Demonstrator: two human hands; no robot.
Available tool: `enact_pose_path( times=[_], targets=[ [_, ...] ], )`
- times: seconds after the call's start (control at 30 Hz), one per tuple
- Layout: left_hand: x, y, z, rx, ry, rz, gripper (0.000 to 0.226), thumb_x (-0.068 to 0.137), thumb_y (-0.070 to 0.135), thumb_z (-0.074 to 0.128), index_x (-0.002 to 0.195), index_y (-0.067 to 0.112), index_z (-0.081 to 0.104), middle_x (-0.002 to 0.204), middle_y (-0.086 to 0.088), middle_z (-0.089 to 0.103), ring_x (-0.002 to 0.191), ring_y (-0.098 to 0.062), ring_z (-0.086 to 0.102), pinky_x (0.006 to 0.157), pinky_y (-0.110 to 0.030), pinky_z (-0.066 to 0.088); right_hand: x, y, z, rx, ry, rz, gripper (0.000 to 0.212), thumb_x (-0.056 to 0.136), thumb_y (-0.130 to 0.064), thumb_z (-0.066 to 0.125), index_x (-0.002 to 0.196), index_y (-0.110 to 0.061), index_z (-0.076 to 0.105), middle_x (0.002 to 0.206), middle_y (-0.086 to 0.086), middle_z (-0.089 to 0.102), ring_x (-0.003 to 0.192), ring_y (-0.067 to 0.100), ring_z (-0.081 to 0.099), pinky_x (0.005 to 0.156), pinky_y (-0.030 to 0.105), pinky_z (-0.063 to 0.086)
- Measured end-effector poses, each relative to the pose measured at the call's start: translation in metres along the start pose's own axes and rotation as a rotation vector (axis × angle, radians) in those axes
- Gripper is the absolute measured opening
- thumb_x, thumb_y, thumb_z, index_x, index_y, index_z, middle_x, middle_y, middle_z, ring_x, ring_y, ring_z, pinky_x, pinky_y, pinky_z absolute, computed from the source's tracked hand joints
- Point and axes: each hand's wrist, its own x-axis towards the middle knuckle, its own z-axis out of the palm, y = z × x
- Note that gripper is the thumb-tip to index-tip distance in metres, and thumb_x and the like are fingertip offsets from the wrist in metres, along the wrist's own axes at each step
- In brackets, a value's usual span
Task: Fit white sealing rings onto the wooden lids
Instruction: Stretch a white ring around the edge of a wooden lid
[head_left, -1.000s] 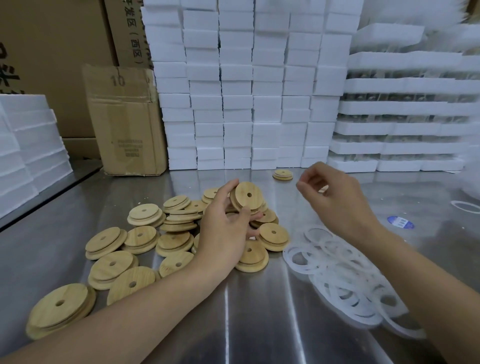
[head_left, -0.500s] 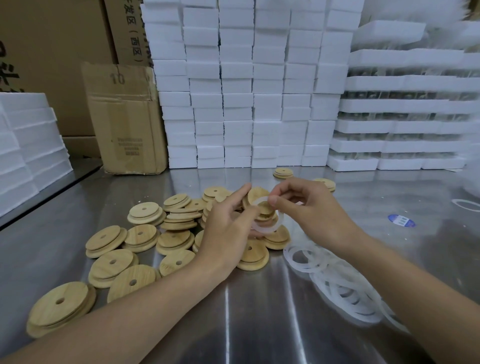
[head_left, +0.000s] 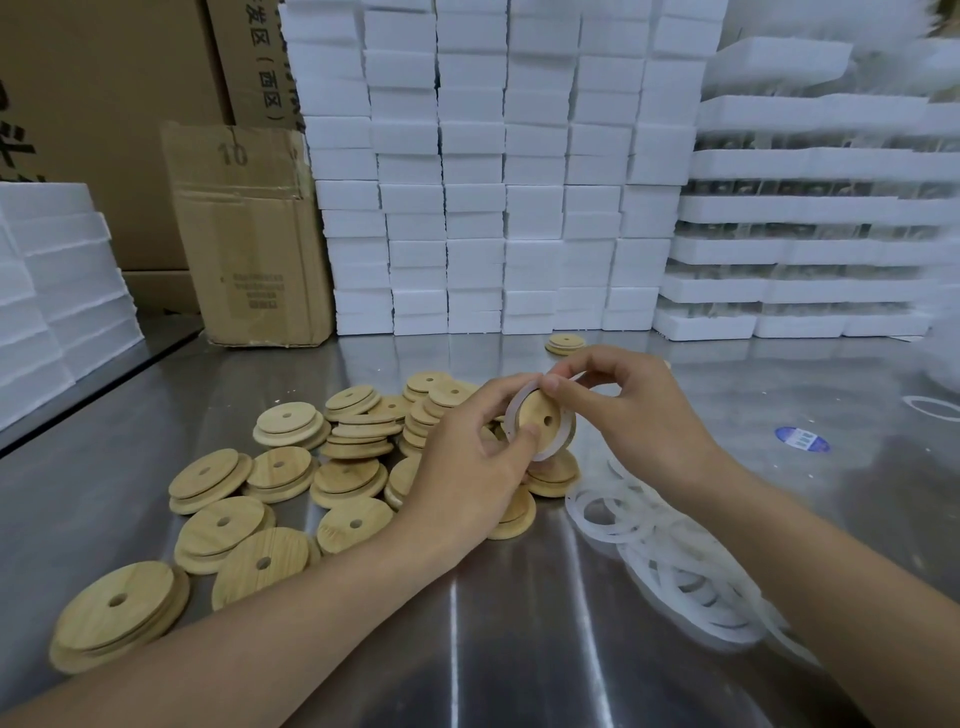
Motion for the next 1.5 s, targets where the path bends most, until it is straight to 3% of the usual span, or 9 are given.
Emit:
enact_pose_path(
  times=[0.1, 0.23, 0.4, 0.57, 0.77, 1.0, 1.13, 1.3, 1.5],
  targets=[
    [0.001, -0.001, 0.0, 0.0, 0.015, 0.013, 0.041, 0.101, 0.005, 0.064, 0.127, 0.036, 0.07, 0.116, 0.019, 0.076, 0.1, -0.017, 0.078, 0.088, -0.041, 0.064, 0.001, 0.0, -0.002, 0.046, -0.008, 0.035, 0.013, 0.096, -0.026, 0.076, 0.083, -0.025, 0.08, 0.082, -0.016, 0.075, 0.081, -0.001, 0.066, 0.072, 0.004, 0.042],
    [0.0, 0.0, 0.0, -0.034, 0.022, 0.015, 0.043, 0.1, 0.004, 0.064, 0.121, 0.041, 0.071, 0.112, 0.02, 0.076, 0.085, -0.025, 0.078, 0.071, -0.029, 0.062, 0.004, -0.001, -0.007, 0.147, -0.045, 0.144, 0.014, 0.096, -0.026, 0.076, 0.086, -0.017, 0.081, 0.075, -0.013, 0.073, 0.067, -0.006, 0.06, 0.062, 0.005, 0.043],
    [0.001, 0.001, -0.001, -0.06, 0.036, -0.006, 0.042, 0.1, 0.004, 0.064, 0.121, 0.041, 0.07, 0.113, 0.021, 0.076, 0.081, -0.047, 0.071, 0.066, -0.039, 0.06, 0.004, -0.004, -0.013, 0.153, -0.087, 0.258, 0.016, 0.095, -0.031, 0.076, 0.091, -0.016, 0.08, 0.096, -0.002, 0.078, 0.09, 0.004, 0.067, 0.081, 0.024, 0.048],
    [0.001, 0.001, -0.001, -0.148, 0.068, -0.036, 0.041, 0.101, 0.006, 0.063, 0.122, 0.04, 0.07, 0.116, 0.012, 0.077, 0.078, -0.034, 0.079, 0.062, -0.032, 0.057, 0.007, -0.006, -0.022, 0.132, -0.15, 0.281, 0.018, 0.095, -0.036, 0.075, 0.091, -0.019, 0.081, 0.103, -0.01, 0.08, 0.108, 0.006, 0.07, 0.09, 0.03, 0.05],
    [0.006, -0.001, -0.005, -0.29, 0.13, -0.106, 0.041, 0.101, -0.001, 0.061, 0.123, 0.033, 0.069, 0.119, 0.001, 0.077, 0.081, -0.035, 0.08, 0.06, -0.035, 0.054, 0.008, -0.001, -0.03, 0.058, -0.23, 0.34, 0.015, 0.089, -0.039, 0.081, 0.083, -0.026, 0.082, 0.094, -0.015, 0.08, 0.093, -0.006, 0.07, 0.087, 0.028, 0.048],
    [0.001, -0.002, -0.002, -0.146, 0.038, -0.053, 0.044, 0.1, 0.004, 0.064, 0.127, 0.038, 0.066, 0.112, 0.014, 0.075, 0.075, -0.029, 0.078, 0.06, -0.039, 0.059, 0.005, -0.006, -0.024, 0.086, -0.202, 0.215, 0.017, 0.096, -0.042, 0.074, 0.093, -0.026, 0.079, 0.104, -0.007, 0.079, 0.109, 0.013, 0.07, 0.103, 0.044, 0.053],
    [0.001, -0.005, -0.001, -0.09, 0.036, -0.024, 0.038, 0.1, 0.014, 0.068, 0.124, 0.043, 0.067, 0.114, 0.01, 0.074, 0.073, -0.032, 0.076, 0.06, -0.039, 0.062, 0.003, -0.009, -0.016, 0.073, -0.177, 0.175, 0.017, 0.096, -0.042, 0.074, 0.091, -0.027, 0.079, 0.099, 0.0, 0.079, 0.104, 0.023, 0.069, 0.097, 0.051, 0.053],
    [0.002, -0.007, -0.001, -0.089, 0.026, -0.02, 0.025, 0.108, 0.026, 0.06, 0.126, 0.043, 0.066, 0.117, 0.006, 0.074, 0.076, -0.031, 0.079, 0.058, -0.028, 0.057, 0.002, -0.008, -0.014, 0.097, -0.143, 0.168, 0.016, 0.096, -0.037, 0.075, 0.088, -0.024, 0.079, 0.091, -0.006, 0.079, 0.084, -0.001, 0.069, 0.082, 0.026, 0.047],
    [0.0, -0.008, -0.003, -0.04, 0.0, 0.04, 0.03, 0.109, 0.031, 0.06, 0.13, 0.051, 0.063, 0.116, 0.01, 0.073, 0.073, -0.03, 0.076, 0.064, -0.037, 0.062, 0.003, -0.008, -0.017, 0.104, -0.138, 0.213, 0.018, 0.096, -0.035, 0.075, 0.087, -0.02, 0.079, 0.093, -0.002, 0.079, 0.083, -0.001, 0.069, 0.082, 0.026, 0.045]
  ],
)
